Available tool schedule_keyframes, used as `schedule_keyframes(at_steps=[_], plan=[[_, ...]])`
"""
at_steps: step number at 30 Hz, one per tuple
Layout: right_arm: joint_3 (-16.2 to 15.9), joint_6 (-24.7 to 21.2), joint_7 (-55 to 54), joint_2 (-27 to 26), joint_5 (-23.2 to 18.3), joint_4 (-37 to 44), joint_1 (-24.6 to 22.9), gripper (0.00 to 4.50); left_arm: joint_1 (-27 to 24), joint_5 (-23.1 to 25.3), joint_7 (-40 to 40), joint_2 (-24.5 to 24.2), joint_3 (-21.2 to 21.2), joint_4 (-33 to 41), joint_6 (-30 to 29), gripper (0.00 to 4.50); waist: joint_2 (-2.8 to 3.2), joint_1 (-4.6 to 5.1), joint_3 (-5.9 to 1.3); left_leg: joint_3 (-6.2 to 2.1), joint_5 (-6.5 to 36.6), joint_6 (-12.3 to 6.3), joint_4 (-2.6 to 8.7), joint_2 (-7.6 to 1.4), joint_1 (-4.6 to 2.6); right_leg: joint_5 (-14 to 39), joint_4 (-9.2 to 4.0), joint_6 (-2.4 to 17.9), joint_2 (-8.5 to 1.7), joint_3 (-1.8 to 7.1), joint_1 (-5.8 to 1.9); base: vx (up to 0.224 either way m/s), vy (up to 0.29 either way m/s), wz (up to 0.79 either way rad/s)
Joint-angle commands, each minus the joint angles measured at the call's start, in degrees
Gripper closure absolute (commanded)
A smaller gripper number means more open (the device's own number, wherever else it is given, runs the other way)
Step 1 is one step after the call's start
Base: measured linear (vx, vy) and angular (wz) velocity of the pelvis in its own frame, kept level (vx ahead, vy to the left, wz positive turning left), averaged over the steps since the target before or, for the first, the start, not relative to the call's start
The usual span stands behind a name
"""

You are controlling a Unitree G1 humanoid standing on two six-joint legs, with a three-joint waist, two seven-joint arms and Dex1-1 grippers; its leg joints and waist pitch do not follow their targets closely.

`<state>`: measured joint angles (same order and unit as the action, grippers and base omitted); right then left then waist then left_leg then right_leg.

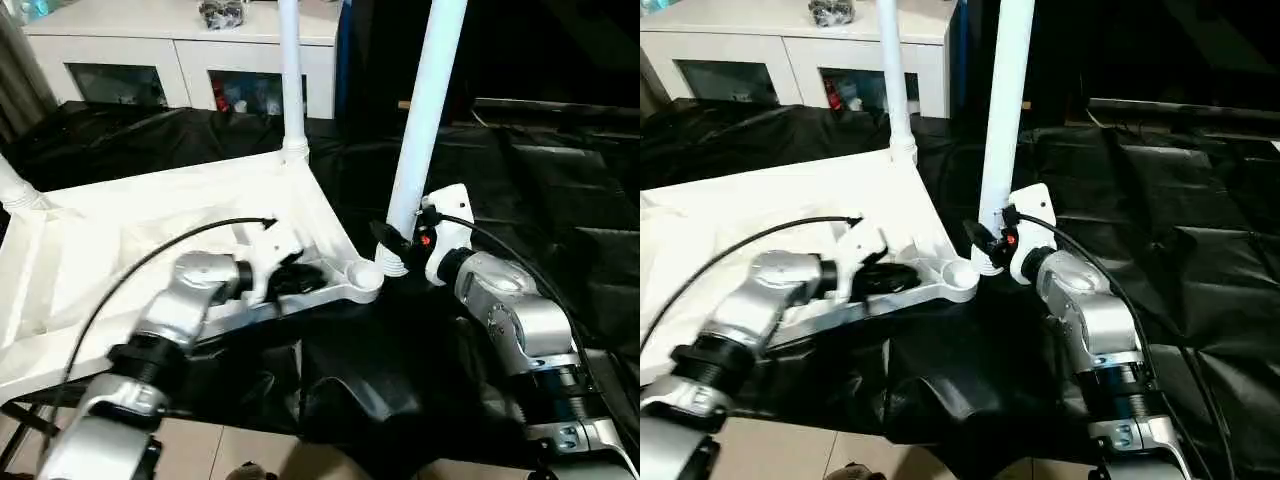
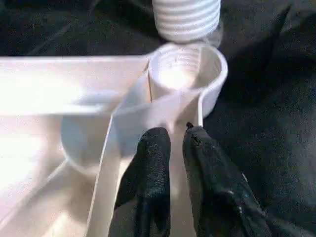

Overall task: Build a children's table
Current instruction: Rotate table base, then insert table leg to table base

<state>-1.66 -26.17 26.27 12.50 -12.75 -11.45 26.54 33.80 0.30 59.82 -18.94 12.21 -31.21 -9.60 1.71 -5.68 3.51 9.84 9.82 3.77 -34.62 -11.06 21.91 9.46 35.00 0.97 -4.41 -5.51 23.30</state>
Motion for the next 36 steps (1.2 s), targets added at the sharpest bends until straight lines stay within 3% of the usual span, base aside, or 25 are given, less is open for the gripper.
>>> schedule_keyframes(at_steps=[1, 3, 5, 8, 18, 19, 24, 25, 26, 36], plan=[[-0.3, 0.2, 0.3, -0.1, 0.3, 0.3, 1.2, 2.61, -1.0, -0.2, 0.9, -0.7, 0.5, 2.1, -1.6, 3.78, -0.58, -0.11, -4.39, -0.66, 12.1, -0.69, 4.23, -2.08, -1.1, 18.7, -4.67, 8.5, -4.57, 3.24, -2.88, 0.0, 0.0, 0.0], [-0.4, 0.4, 0.4, -0.2, 0.3, -0.1, 1.5, 2.61, -2.0, -1.7, 2.2, -1.0, 0.5, 3.9, -3.9, 3.78, -0.98, -0.11, -4.35, -0.62, 11.8, -0.69, 4.3, -2.15, -1.06, 18.5, -4.58, 8.8, -4.61, 3.26, -2.86, 0.0, 0.0, 0.0], [-0.5, 0.4, 0.5, -0.2, 0.4, -0.3, 1.7, 2.61, -2.4, -2.7, 2.8, -1.0, 0.3, 5.0, -5.1, 3.78, -0.79, -0.11, -4.32, -0.61, 12.1, -0.55, 4.31, -2.13, -1.14, 18.4, -4.6, 9.1, -4.56, 3.27, -2.79, 0.0, 0.0, 0.0], [-0.6, 0.6, 0.6, -0.3, 0.5, -0.8, 2.2, 2.61, -2.9, -4.0, 2.9, -0.6, -0.3, 6.3, -6.8, 3.43, -1.11, -0.11, -4.27, -0.55, 12.1, -0.58, 4.32, -2.11, -1.13, 18.2, -4.64, 9.1, -4.52, 3.29, -2.81, 0.0, 0.0, 0.0], [-2.4, 1.6, 2.0, -0.9, 1.2, -2.5, 4.3, 2.61, -2.7, 1.4, -1.2, -2.3, 2.3, 4.3, -4.8, 3.21, -1.16, -0.11, -4.34, -0.68, 11.7, -0.42, 4.36, -2.08, -1.07, 18.3, -4.56, 8.1, -4.53, 3.33, -2.88, 0.0, 0.0, 0.0], [-2.8, 1.7, 2.6, -1.2, 1.0, -2.9, 4.8, 2.61, -2.8, 1.8, -1.3, -2.8, 2.8, 4.3, -5.2, 3.51, -1.12, -0.06, -4.33, -0.66, 11.7, -0.49, 4.36, -2.05, -1.03, 18.1, -4.57, 8.1, -4.48, 3.35, -2.85, 0.0, 0.0, 0.0], [-3.5, 1.7, 4.0, -1.4, 0.7, -4.3, 6.0, 2.61, -3.6, 0.5, 0.1, -3.2, 2.6, 6.1, -7.2, 3.75, -1.17, 0.25, -4.28, -0.64, 11.9, -0.3, 4.37, -2.11, -1.06, 16.9, -4.37, 9.3, -4.55, 3.35, -2.9, 0.0, 0.0, 0.0], [-3.5, 1.8, 4.1, -1.4, 0.7, -4.4, 6.0, 2.61, -3.7, 0.4, 0.4, -3.2, 2.5, 6.4, -7.5, 3.91, -1.47, 0.29, -4.25, -0.59, 12.0, -0.33, 4.36, -2.09, -1.07, 17.2, -4.43, 9.2, -4.54, 3.37, -2.88, 0.0, 0.0, 0.0], [-3.5, 1.9, 4.1, -1.5, 0.8, -4.6, 6.1, 2.61, -3.9, 0.2, 0.6, -3.3, 2.5, 6.7, -7.9, 4.01, -1.27, 0.19, -4.26, -0.6, 11.9, -0.28, 4.33, -2.11, -1.11, 17.7, -4.44, 9.2, -4.68, 3.4, -2.87, 0.0, 0.0, 0.0], [-4.6, 1.0, 6.5, -0.8, 1.3, -4.6, 5.1, 2.61, -4.4, -1.4, 1.7, -3.4, 2.3, 8.0, -9.3, 4.48, -1.5, 0.34, -4.33, -0.62, 11.7, -0.17, 4.42, -2.18, -1.11, 16.0, -4.22, 9.5, -4.49, 3.41, -2.92, 0.0, 0.0, 0.0]])
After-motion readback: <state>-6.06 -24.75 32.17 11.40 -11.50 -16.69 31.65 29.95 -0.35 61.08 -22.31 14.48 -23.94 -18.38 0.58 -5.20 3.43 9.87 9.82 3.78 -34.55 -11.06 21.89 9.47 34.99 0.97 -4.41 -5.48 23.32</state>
